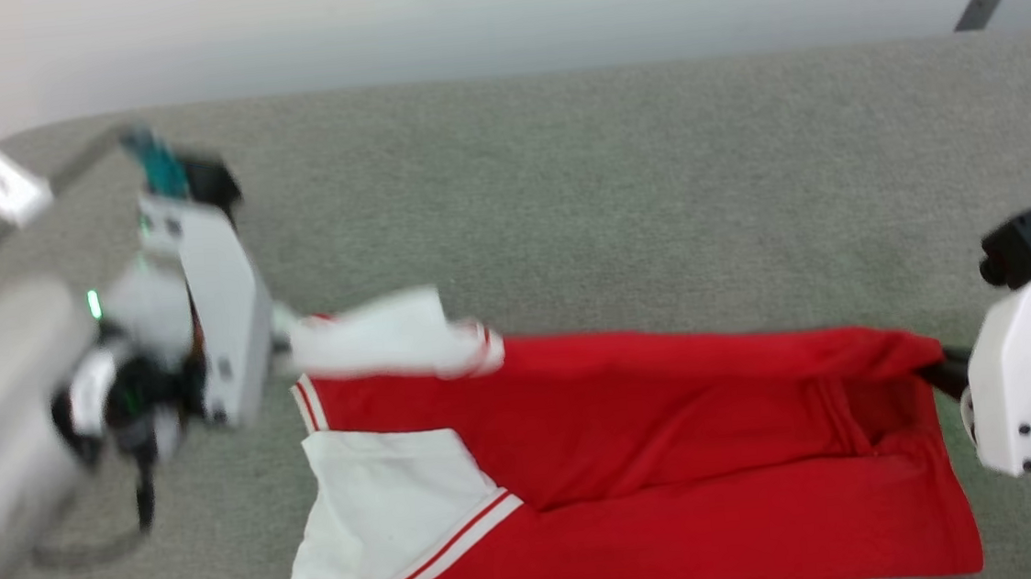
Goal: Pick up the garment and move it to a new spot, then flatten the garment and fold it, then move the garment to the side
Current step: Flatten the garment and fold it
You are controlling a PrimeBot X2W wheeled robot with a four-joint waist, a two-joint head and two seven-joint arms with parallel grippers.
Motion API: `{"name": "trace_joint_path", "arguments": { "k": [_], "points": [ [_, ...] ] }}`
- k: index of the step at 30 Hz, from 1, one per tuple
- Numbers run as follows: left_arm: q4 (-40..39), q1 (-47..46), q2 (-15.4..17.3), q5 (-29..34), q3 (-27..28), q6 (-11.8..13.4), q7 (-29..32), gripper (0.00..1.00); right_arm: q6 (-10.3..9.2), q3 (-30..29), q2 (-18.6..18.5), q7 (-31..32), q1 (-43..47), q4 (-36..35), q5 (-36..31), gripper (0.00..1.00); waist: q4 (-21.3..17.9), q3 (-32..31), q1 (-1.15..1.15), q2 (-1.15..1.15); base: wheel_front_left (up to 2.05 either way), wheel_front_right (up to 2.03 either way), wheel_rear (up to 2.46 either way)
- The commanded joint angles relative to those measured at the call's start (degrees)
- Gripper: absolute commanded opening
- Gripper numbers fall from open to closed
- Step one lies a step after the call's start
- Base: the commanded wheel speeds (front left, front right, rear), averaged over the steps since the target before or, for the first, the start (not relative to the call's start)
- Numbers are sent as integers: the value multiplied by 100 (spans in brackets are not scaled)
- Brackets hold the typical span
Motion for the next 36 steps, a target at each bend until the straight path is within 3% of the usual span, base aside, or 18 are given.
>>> {"name": "trace_joint_path", "arguments": {
  "k": [1, 6, 10, 20, 22, 23, 24, 25, 26, 27, 28, 29, 36],
  "points": [
    [-326, 236, 109, -84, -24, 188, 2, 0, -4, -73, -26, 42, 170, -92, 35, 0, 90, -91, 0, 0, 0, 0, 0],
    [-1526, 1038, 551, -342, -108, 810, -217, 0, -4, -290, 11, 233, 710, -405, 54, 0, 118, -84, 0, 0, 0, 0, 0],
    [-1856, 1474, 588, -469, -196, 982, -398, 0, -4, -415, 124, 380, 1024, -500, -3, 0, 123, -73, 0, 0, 0, 0, 0],
    [-1682, 1863, 437, -645, -186, 887, -739, 2, -4, -435, 284, 543, 1084, -458, -135, 0, 61, -87, 0, 0, 0, 0, 0],
    [-1630, 1868, 468, -646, -149, 855, -800, 13, -4, -429, 270, 497, 1018, -430, -170, 0, 52, -137, 0, 0, 0, 0, 0],
    [-1615, 1876, 492, -630, -142, 819, -838, 24, -4, -413, 275, 454, 992, -428, -182, 0, 50, -171, 0, 0, 0, 0, 0],
    [-1601, 1887, 509, -621, -120, 820, -872, 36, -4, -397, 275, 404, 985, -417, -182, 18, 52, -209, 0, 0, 0, 0, 0],
    [-1593, 1904, 517, -617, -109, 799, -913, 38, -4, -373, 268, 372, 997, -396, -179, 37, 57, -255, 0, 0, 0, 0, 0],
    [-1592, 1924, 528, -630, -98, 775, -949, 45, -4, -354, 267, 339, 1008, -372, -159, 67, 60, -302, 0, 0, 0, 0, 0],
    [-1592, 1924, 528, -630, -98, 775, -949, 45, -4, -354, 267, 339, 1008, -372, -159, 67, 60, -302, 0, 0, 0, 0, 0],
    [-1587, 1947, 544, -623, -96, 779, -978, 76, -4, -347, 271, 334, 1015, -362, -147, 100, 62, -358, 0, 0, 0, 0, 0],
    [-1590, 1976, 572, -623, -103, 772, -990, 100, -4, -340, 271, 339, 1040, -352, -139, 100, 67, -412, 0, 0, 0, 0, 0],
    [-1684, 2273, 697, -715, -16, 707, -1367, 100, -4, -497, 346, 226, 1198, -286, -54, 100, 73, -836, 0, 0, 0, 0, 0]
  ]
}}
